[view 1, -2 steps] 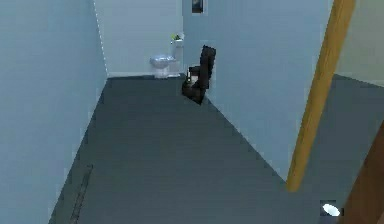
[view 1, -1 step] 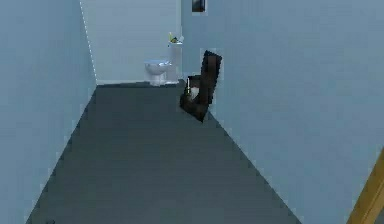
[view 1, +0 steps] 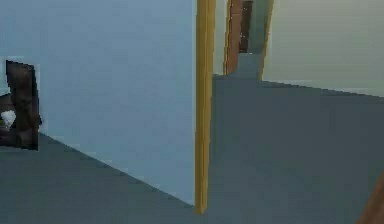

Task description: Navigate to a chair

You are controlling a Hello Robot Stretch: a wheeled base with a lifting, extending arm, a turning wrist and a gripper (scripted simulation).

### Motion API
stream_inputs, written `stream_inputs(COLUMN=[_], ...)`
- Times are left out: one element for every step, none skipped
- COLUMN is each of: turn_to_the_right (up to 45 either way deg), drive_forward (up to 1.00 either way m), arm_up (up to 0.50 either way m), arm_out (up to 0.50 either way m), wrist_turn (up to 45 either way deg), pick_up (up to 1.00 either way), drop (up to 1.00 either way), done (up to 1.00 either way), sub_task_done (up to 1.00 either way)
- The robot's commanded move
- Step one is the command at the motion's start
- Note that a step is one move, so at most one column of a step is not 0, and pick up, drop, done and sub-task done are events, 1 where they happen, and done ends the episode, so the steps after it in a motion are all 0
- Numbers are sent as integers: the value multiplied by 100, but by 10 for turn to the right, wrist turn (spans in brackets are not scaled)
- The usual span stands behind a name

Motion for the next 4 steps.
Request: stream_inputs(turn_to_the_right=[210, 0, 30, 0], drive_forward=[0, 100, 0, 20], arm_up=[0, 0, 0, 0], arm_out=[0, 0, 0, 0], wrist_turn=[0, 0, 0, 0], pick_up=[0, 0, 0, 0], drop=[0, 0, 0, 0], done=[0, 0, 0, 0], sub_task_done=[0, 0, 0, 0])
